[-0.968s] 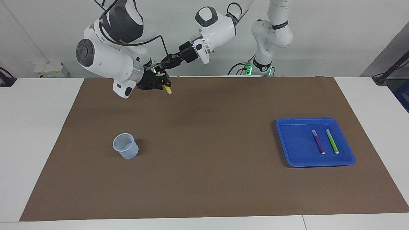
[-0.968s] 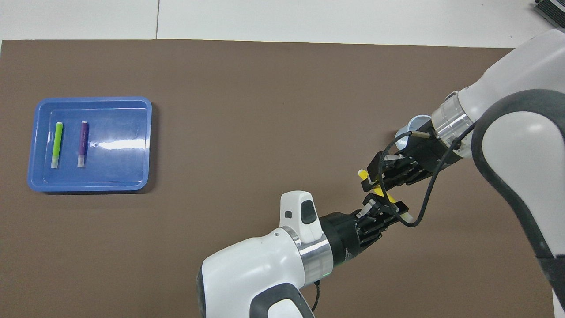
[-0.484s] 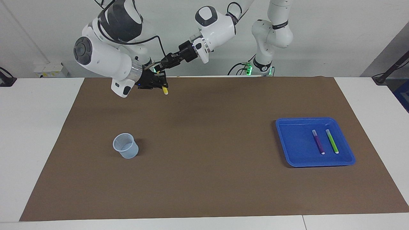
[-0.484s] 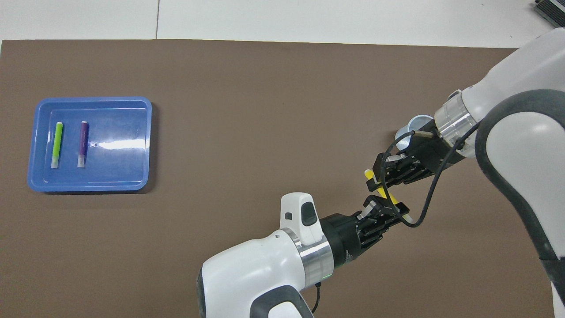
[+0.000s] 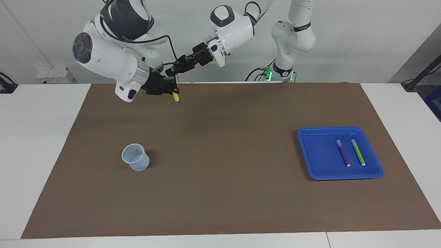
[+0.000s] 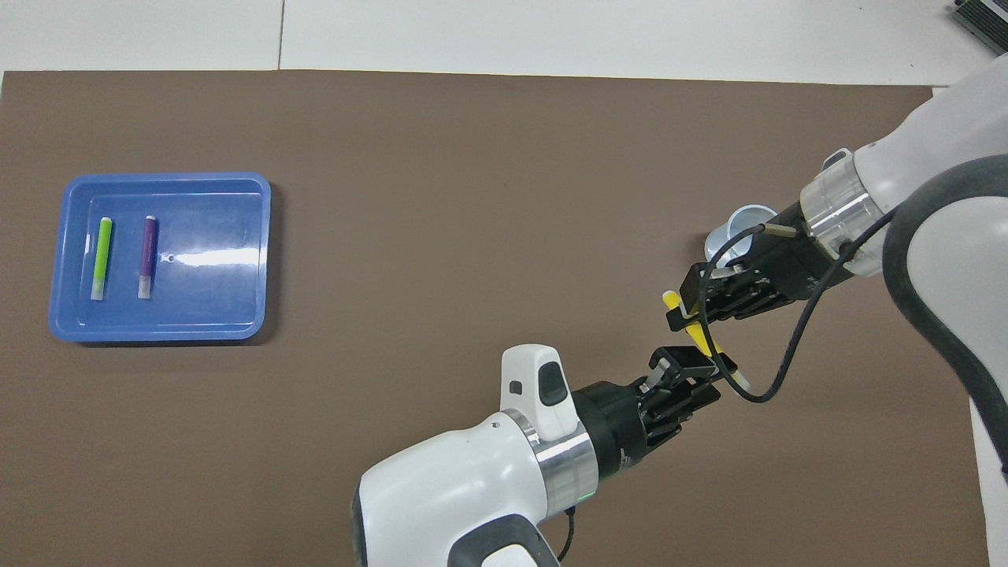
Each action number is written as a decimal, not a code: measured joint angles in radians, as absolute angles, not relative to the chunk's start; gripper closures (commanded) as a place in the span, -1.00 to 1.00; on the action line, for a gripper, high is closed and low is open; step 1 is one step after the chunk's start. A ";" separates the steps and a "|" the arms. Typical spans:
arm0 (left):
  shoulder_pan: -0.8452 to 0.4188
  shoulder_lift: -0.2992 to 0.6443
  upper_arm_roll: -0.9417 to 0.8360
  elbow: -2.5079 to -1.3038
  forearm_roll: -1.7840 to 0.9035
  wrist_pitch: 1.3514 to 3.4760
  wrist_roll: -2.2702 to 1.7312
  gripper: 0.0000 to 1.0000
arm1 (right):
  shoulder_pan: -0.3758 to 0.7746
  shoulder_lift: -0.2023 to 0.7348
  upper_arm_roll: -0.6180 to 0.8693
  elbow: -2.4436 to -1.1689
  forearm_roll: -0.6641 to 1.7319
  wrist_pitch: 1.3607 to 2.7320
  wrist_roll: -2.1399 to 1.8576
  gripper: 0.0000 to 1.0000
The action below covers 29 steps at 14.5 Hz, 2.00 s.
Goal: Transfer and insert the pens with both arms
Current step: 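Carry the pen to the cup with the right gripper while the left withdraws, then lower the yellow pen into the white cup and open the right gripper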
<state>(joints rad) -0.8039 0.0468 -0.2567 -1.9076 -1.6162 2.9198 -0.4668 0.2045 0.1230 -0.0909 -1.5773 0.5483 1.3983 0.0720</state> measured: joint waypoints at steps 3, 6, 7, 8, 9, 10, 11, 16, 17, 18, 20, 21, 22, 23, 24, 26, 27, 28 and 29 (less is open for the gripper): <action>-0.804 0.047 -0.291 -1.907 -1.617 2.992 -0.468 -1.00 | 0.182 0.112 -0.092 -1.573 0.548 1.411 0.017 1.00; -0.804 0.047 -0.295 -1.906 -1.618 3.006 -0.468 -1.00 | 0.131 0.096 -0.094 -1.573 0.548 1.485 -0.132 1.00; -0.804 0.047 -0.295 -1.906 -1.618 3.013 -0.468 -1.00 | 0.108 0.092 -0.095 -1.573 0.548 1.517 -0.186 1.00; -0.804 0.047 -0.294 -1.905 -1.618 3.030 -0.468 -1.00 | 0.084 0.089 -0.095 -1.574 0.548 1.553 -0.246 1.00; -0.804 0.047 -0.294 -1.905 -1.618 3.060 -0.468 -1.00 | 0.065 0.088 -0.096 -1.577 0.548 1.592 -0.308 1.00; -0.804 0.047 -0.294 -1.906 -1.618 3.101 -0.468 -1.00 | 0.051 0.088 -0.097 -1.584 0.548 1.634 -0.370 1.00; -0.804 0.047 -0.293 -1.908 -1.620 3.154 -0.468 -1.00 | 0.043 0.088 -0.097 -1.595 0.549 1.678 -0.429 1.00; -0.781 0.044 -0.287 -1.965 -1.632 3.347 -0.469 -1.00 | 0.005 0.077 -0.097 -1.732 0.702 1.898 -0.887 1.00; -0.754 0.040 -0.285 -1.988 -1.633 3.351 -0.469 -1.00 | -0.013 0.076 -0.098 -1.757 0.731 1.915 -0.972 1.00; -0.720 0.036 -0.283 -2.009 -1.633 3.352 -0.469 -1.00 | -0.029 0.074 -0.098 -1.772 0.757 1.926 -1.043 1.00; -0.635 0.025 -0.279 -2.048 -1.633 3.352 -0.465 -1.00 | -0.060 0.068 -0.098 -1.794 0.835 1.929 -1.195 1.00; -0.588 0.020 -0.278 -2.065 -1.633 3.351 -0.453 -1.00 | -0.081 0.065 -0.098 -1.813 0.889 1.929 -1.286 1.00; -0.535 0.013 -0.277 -2.084 -1.633 3.348 -0.419 -1.00 | -0.107 0.063 -0.099 -1.841 0.959 1.929 -1.393 1.00; -0.481 0.007 -0.276 -2.098 -1.633 3.339 -0.372 -1.00 | -0.131 0.063 -0.099 -1.878 1.031 1.929 -1.494 1.00; -0.436 0.002 -0.275 -2.105 -1.633 3.329 -0.339 -1.00 | -0.146 0.063 -0.100 -1.908 1.086 1.929 -1.568 1.00; -0.352 -0.002 -0.274 -2.105 -1.632 3.259 -0.310 -1.00 | -0.151 0.063 -0.099 -1.945 1.187 1.929 -1.670 1.00; -0.305 -0.002 -0.273 -2.105 -1.620 3.192 -0.299 -1.00 | -0.150 0.063 -0.096 -1.961 1.248 1.929 -1.716 1.00; -0.256 -0.002 -0.272 -2.107 -1.583 3.123 -0.291 -1.00 | -0.150 0.065 -0.094 -1.983 1.317 1.929 -1.775 1.00; -0.215 -0.002 -0.271 -2.112 -1.530 3.068 -0.291 -1.00 | -0.150 0.067 -0.094 -2.004 1.365 1.929 -1.827 1.00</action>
<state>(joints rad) -0.2147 -0.0022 -0.2709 -2.1122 -1.5298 3.0683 -0.2905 -0.1498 0.0673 -0.0936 -2.0038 1.3648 1.9293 -1.8272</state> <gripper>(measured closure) 0.000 0.815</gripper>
